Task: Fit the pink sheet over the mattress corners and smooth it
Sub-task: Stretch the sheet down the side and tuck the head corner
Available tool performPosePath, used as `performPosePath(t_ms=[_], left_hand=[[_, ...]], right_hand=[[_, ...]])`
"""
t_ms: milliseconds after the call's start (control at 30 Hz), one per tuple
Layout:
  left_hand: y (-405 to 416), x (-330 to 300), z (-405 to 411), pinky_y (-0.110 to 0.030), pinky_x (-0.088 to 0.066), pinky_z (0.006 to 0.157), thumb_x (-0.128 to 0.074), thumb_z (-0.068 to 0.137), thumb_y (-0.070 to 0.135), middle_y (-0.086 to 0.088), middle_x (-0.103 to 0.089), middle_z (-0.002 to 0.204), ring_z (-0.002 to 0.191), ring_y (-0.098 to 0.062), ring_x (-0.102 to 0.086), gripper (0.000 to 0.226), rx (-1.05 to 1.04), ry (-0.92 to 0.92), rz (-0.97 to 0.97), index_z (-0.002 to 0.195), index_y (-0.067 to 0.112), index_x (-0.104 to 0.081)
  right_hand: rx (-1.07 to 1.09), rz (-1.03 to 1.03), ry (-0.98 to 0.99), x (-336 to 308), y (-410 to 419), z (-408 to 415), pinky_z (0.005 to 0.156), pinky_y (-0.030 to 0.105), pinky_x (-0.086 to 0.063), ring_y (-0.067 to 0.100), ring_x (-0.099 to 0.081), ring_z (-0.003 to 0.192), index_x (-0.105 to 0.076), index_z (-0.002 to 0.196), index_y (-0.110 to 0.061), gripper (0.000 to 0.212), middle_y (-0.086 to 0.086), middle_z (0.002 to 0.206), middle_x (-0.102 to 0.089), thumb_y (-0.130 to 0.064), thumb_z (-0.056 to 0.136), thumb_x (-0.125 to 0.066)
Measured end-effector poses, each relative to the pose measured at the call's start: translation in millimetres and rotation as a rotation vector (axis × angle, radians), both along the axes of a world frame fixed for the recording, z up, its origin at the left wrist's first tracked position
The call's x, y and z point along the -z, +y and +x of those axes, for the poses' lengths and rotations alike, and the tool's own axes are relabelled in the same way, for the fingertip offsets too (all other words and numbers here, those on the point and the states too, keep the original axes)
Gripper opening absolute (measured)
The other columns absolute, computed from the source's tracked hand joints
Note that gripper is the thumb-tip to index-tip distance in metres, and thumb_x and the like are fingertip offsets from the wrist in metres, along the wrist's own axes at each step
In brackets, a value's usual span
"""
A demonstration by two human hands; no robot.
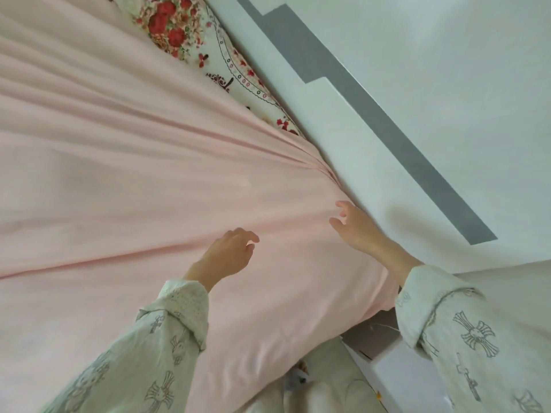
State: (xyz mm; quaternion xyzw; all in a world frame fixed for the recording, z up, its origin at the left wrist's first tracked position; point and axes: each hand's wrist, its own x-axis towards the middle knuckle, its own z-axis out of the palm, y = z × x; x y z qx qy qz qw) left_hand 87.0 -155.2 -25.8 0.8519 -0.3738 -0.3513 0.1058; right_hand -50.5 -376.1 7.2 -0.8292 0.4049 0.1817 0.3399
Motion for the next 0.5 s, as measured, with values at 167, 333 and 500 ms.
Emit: performPosePath(t_ms=[167,333,500], left_hand=[[-53,13,21,-0.038,-0.036,0.104,-0.038,0.097,0.019,-0.006,-0.049,0.133,0.123,-0.024,-0.046,0.033,0.049,0.038,0.069,0.128,0.021,-0.050],[-90,27,29,-0.036,-0.037,0.103,-0.038,0.097,0.021,-0.001,-0.047,0.134,0.126,-0.021,-0.044,0.033,0.067,0.025,0.062,0.129,0.023,-0.049],[-114,41,43,-0.037,-0.039,0.101,-0.041,0.096,0.019,-0.002,-0.050,0.133,0.123,-0.022,-0.047,0.033,0.076,0.012,0.072,0.128,0.021,-0.050]], right_hand=[[0.040,0.001,0.019,25,-44,30,0.108,0.036,-0.031,0.031,-0.038,0.134,-0.026,0.145,-0.006,0.056,0.016,0.148,-0.035,-0.026,0.096,-0.046],[0.031,-0.010,0.138,66,-73,63,0.103,0.041,-0.034,0.036,-0.039,0.131,-0.033,0.136,-0.001,0.054,0.020,0.142,-0.040,-0.034,0.094,-0.046],[0.076,0.136,0.238,100,-85,64,0.105,0.040,-0.038,0.033,-0.043,0.131,-0.030,0.140,0.000,0.088,0.018,0.144,-0.042,-0.057,0.080,-0.060]])
